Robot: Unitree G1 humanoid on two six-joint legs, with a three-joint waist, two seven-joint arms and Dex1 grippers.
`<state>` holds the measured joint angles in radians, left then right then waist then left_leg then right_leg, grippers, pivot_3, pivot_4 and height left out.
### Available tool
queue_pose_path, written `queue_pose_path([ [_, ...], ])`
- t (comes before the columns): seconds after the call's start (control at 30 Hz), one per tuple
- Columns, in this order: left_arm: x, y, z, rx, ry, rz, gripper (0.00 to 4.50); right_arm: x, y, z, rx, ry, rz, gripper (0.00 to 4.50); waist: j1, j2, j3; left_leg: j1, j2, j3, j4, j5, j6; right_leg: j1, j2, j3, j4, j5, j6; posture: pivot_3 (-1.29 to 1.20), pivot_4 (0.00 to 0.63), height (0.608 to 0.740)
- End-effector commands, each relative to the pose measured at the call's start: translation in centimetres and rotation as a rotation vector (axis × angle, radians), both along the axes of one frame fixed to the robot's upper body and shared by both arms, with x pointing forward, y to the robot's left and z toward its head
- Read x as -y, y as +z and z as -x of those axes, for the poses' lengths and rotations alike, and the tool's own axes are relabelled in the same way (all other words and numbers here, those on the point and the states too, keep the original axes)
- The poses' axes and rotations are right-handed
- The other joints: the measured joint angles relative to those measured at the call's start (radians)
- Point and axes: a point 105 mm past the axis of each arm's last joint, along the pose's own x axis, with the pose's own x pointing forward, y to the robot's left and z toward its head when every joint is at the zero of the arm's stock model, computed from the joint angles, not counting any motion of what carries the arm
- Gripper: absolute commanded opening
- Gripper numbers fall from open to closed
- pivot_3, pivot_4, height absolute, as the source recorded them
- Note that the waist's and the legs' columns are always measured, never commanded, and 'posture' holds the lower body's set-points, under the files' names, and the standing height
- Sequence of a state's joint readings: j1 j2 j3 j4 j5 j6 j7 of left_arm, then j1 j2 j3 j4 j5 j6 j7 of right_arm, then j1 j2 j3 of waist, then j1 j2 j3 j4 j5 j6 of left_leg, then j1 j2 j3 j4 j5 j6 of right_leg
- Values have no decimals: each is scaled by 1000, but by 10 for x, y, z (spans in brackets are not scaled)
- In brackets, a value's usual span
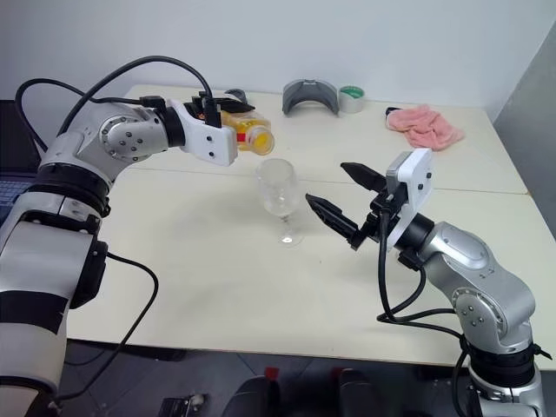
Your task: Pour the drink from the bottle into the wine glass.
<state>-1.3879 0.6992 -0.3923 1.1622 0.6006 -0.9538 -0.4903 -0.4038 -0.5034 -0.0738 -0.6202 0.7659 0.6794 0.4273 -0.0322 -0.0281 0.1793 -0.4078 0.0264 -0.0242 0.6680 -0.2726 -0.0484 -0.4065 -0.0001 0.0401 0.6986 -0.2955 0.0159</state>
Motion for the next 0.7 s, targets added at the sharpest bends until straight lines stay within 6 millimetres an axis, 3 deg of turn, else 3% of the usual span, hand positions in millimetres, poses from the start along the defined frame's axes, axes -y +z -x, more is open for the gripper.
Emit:
queue_pose_path([
  [0.03,-2,25,4,75,-7,-3,1680,-2,10,7,57,6,-7,4500,0,0,0,0,0,0,0,0,0,0,0,0,0,0,0,0,150,740],
  [0.7,-5,31,3,110,10,-74,1680,-1,6,6,48,-5,-18,4500,1,0,0,0,0,0,1,0,0,0,0,0,0,0,0,0,150,740],
])
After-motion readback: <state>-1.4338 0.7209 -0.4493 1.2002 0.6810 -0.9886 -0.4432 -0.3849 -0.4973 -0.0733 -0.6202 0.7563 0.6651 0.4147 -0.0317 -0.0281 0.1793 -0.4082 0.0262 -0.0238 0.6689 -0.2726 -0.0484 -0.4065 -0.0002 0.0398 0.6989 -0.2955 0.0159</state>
